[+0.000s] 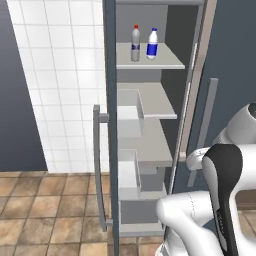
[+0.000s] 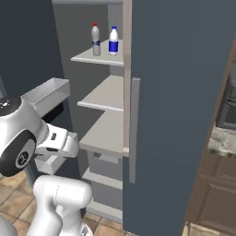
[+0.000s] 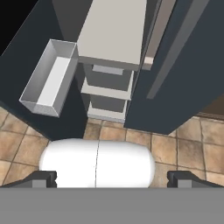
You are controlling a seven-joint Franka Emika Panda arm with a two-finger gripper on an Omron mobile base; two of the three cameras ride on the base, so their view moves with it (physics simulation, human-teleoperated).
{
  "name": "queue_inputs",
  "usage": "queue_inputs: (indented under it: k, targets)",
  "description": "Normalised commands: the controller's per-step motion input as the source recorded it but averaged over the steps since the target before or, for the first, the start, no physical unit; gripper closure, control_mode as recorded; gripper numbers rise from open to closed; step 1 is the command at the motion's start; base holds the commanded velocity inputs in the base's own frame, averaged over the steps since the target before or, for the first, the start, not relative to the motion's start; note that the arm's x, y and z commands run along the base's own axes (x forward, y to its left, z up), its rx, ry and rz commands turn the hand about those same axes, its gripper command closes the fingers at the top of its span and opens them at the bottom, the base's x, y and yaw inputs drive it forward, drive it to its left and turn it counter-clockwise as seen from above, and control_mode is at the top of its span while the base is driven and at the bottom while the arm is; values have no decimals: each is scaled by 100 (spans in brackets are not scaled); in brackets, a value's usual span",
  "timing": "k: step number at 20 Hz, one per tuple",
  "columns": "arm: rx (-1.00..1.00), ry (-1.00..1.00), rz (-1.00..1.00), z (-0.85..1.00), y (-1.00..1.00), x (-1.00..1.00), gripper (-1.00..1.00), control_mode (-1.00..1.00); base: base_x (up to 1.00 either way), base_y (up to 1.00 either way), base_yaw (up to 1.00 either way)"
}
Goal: Take the bottled waters from the counter and place them in the freezer to freeze. Close the freezer door after placing the bottles.
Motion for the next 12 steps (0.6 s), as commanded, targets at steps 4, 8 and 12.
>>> queue_inputs:
  k: [4,8,12]
  targets:
    - [0,0,0,0,0,0,-100,100,-44,2,-2]
    - [0,0,0,0,0,0,-100,100,-43,4,-1]
    - [0,0,0,0,0,0,-100,100,-43,5,0]
